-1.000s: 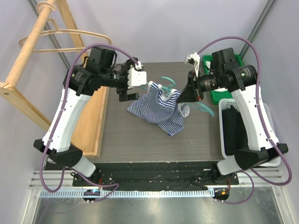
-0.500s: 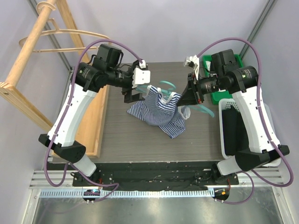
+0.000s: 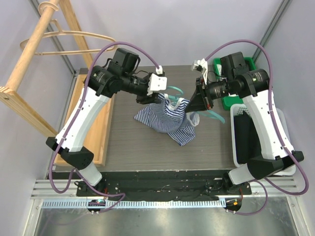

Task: Place the tank top on the hanger
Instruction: Hang the tank top on the hanger.

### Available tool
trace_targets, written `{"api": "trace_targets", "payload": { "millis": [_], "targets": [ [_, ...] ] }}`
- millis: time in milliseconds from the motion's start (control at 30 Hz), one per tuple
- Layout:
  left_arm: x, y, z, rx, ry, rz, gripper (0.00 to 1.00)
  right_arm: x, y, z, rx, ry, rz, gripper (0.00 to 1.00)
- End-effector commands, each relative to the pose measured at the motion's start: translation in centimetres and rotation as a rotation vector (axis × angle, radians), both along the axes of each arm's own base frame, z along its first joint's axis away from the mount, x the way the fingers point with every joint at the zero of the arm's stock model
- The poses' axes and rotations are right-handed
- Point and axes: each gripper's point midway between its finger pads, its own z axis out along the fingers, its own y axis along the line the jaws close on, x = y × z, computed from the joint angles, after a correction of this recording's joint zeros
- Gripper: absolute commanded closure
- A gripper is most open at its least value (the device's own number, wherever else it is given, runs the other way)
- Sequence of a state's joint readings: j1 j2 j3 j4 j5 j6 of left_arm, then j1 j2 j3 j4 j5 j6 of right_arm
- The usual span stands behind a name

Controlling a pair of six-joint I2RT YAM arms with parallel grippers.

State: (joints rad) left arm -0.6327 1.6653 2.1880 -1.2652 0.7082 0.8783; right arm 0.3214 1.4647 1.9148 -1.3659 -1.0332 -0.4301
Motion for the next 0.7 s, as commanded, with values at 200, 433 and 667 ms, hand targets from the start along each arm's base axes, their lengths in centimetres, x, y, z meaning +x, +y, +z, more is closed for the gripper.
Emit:
{"api": "trace_targets", "payload": {
  "millis": [200,433,667],
  "targets": [
    [-0.1,-1.1,1.4,-0.042,-0.026,-0.01,0.94,-0.2,0.5,0.7,0.023,-0.057,0.031,0.99],
    [0.4,-0.6,1.8,-0.036,-0.056,0.041,1.0,0.6,0.1,0.3,-0.016,-0.09,-0.01,0.81],
    [0.3,0.2,2.2,-0.03,-0.079,0.059,1.0,2.3,-1.9,-0.9,-0.143,-0.199,-0.118,0.37]
  ]
}}
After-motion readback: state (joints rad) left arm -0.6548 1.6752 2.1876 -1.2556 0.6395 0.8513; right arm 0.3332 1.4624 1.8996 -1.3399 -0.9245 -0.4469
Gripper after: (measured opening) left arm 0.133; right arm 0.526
